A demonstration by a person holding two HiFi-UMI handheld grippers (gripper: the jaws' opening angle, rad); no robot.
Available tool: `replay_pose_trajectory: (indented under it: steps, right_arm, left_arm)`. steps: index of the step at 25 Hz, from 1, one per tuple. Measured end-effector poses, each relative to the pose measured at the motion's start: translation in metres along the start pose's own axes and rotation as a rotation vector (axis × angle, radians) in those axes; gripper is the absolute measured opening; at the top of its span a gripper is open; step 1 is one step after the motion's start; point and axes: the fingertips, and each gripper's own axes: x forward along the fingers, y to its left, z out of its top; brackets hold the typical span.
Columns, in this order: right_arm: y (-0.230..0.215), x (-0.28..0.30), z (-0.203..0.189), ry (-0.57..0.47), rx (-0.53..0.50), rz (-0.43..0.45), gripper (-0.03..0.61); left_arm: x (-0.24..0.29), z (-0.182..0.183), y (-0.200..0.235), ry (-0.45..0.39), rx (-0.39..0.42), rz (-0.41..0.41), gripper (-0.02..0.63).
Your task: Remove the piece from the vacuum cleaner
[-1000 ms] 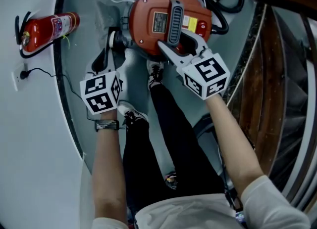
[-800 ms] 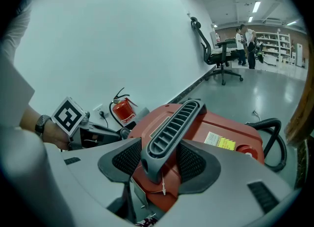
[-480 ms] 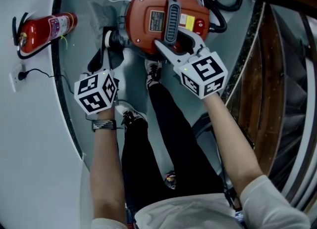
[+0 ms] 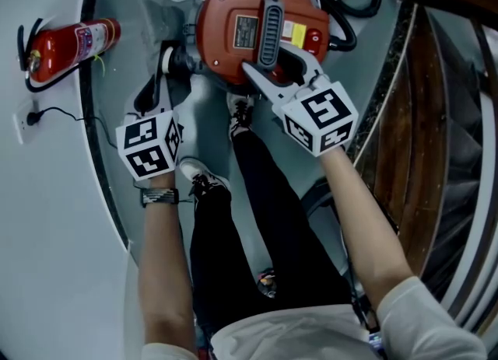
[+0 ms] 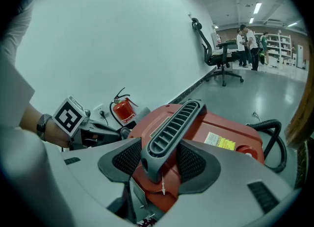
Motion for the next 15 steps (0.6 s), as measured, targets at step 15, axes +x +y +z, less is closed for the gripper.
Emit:
replay_pose_trajectory:
  steps: [15]
  right_arm:
    - [0.0002,-0.0010,-0.0005,-0.004,-0.013,0.003,0.219]
  left_arm:
    - [0.0007,-0.0020,0.0054,-0.035,-0.169,-0.033,0.032]
